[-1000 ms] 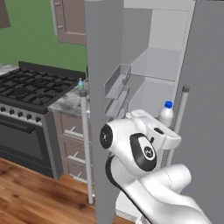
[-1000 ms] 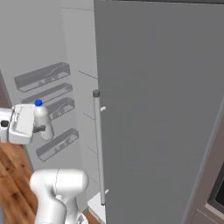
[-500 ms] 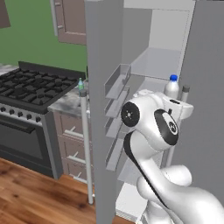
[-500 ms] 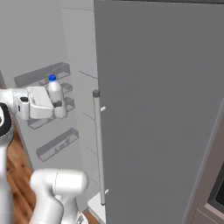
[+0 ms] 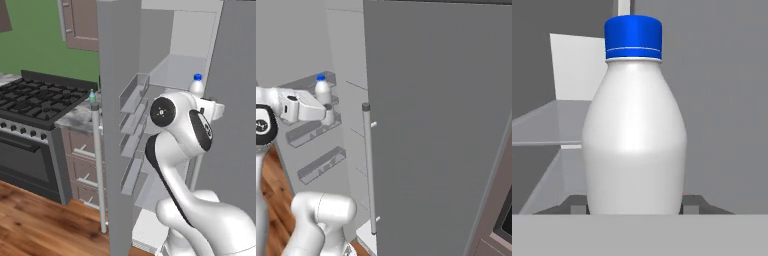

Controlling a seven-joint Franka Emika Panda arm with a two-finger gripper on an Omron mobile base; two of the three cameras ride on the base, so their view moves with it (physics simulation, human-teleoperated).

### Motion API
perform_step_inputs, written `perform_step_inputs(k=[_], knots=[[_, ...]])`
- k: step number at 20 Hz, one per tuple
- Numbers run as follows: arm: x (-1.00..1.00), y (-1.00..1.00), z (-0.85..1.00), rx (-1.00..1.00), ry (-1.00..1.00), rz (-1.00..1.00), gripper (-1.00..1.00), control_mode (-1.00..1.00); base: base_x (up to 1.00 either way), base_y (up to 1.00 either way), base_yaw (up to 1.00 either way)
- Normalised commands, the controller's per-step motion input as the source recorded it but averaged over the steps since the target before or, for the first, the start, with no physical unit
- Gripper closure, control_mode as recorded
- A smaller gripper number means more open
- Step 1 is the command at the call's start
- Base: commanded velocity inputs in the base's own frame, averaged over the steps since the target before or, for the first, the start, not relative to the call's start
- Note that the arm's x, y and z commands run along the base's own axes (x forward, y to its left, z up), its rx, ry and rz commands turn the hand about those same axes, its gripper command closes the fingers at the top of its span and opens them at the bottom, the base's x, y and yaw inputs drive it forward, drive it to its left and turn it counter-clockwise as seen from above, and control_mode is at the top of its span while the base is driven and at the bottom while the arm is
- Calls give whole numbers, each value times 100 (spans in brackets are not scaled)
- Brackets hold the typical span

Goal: Take the bottled waters from the counter and place them in the freezer to freeze. Close the freezer door after placing the bottles.

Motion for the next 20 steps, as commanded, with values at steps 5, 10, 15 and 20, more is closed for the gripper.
perform_step_inputs(k=[5,10,15,20], knots=[[32,0,15,0,-1,1,100,-100,0,0,0],[29,0,28,0,-1,0,100,-100,0,0,0],[36,-2,36,0,0,0,100,-100,0,0,0],[50,-19,4,0,0,-1,100,-100,0,0,0]])
